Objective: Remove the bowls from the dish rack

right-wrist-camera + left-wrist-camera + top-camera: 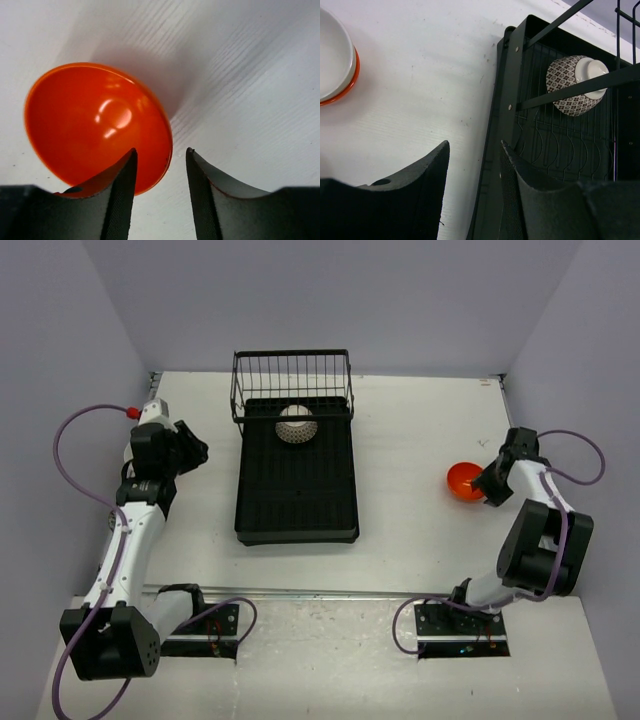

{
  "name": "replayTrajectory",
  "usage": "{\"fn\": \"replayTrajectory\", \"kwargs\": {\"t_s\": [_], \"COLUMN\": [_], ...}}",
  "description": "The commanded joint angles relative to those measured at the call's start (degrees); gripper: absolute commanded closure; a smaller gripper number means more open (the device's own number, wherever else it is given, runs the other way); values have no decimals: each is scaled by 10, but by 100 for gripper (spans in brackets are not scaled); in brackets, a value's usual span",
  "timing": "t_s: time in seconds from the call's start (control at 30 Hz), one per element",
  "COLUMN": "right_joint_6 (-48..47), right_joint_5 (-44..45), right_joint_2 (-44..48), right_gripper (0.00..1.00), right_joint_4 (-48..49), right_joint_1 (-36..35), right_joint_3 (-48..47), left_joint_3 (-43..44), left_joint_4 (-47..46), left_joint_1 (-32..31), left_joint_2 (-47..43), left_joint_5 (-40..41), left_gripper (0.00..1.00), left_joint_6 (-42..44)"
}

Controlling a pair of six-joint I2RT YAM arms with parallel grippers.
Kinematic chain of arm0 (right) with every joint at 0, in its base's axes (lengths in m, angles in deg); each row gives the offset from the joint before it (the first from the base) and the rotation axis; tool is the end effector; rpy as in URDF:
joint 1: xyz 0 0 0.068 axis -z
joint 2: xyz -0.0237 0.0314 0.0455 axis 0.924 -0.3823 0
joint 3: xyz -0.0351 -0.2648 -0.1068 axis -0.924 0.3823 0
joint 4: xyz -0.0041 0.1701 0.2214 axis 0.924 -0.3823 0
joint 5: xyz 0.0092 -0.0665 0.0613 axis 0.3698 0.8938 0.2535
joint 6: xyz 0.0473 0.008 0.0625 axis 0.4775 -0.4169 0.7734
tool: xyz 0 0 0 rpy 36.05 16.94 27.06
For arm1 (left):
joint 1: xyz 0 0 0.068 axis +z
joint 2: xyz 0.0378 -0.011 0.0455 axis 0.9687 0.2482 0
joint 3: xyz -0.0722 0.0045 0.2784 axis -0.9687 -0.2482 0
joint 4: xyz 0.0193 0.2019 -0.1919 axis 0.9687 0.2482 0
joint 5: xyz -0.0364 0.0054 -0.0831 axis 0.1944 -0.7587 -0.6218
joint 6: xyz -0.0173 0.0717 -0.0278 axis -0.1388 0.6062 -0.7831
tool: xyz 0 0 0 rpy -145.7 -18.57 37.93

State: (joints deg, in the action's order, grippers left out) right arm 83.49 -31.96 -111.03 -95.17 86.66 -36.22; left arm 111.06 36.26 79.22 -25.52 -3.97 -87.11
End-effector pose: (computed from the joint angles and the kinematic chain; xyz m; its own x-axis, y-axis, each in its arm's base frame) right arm 0.3064 -0.1126 0.1722 -0.5293 0.7511 -0.3945 0.7658 0.6231 0.1588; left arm 0.2750 0.0136 0.2967 -0.4130 -0.4765 -0.7762 -0.2258 0.8792 -0.4196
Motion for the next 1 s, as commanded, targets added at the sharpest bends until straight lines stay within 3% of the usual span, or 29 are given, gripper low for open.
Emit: {"fn": "replayTrajectory", "kwargs": {"t_s": [0.0, 0.23, 0.3, 0.33, 0.37, 0.4, 0.47, 0.53, 0.6, 0.63, 0.73, 0.87, 0.97], "right_joint_6": [-1, -5, 0, 6, 6, 32, 70, 136, 173, 170, 119, -108, -196], "right_joint_5": [7, -16, -28, -39, -41, -39, -77, -92, -27, 0, 17, 66, 123], "right_joint_2": [73, 166, 196, 222, 232, 240, 278, 304, 310, 299, 191, 78, 33], "right_gripper": [54, 45, 59, 73, 73, 100, 100, 100, 100, 100, 100, 100, 100], "right_joint_4": [-9, -53, -51, -41, -41, -25, 32, 174, 286, 315, 355, 340, 346], "right_joint_1": [1, -16, -62, -87, -114, -171, -231, -318, -420, -451, -523, -610, -647], "right_joint_3": [-9, -52, -54, -54, -55, -52, 0, 53, 105, 109, 62, -50, -77], "left_joint_3": [-6, -10, -10, -14, -16, -20, -21, -18, -3, 2, 28, 49, 47], "left_joint_4": [-37, -51, -51, -52, -58, -59, -59, -59, -58, -52, -37, -19, -14], "left_joint_1": [-3, -3, -3, -3, -3, -3, -4, -3, -4, -4, -4, -4, -4], "left_joint_2": [3, 24, 29, 33, 35, 41, 44, 47, 56, 58, 65, 56, 41], "left_joint_5": [-12, -13, -13, -18, -20, -25, -35, -35, -38, -37, -43, -51, -49], "left_gripper": [54, 54, 54, 54, 55, 57, 70, 84, 98, 100, 100, 100, 100], "left_joint_6": [10, 9, 7, 4, 1, -1, -7, -12, -11, -12, -12, -14, -11]}}
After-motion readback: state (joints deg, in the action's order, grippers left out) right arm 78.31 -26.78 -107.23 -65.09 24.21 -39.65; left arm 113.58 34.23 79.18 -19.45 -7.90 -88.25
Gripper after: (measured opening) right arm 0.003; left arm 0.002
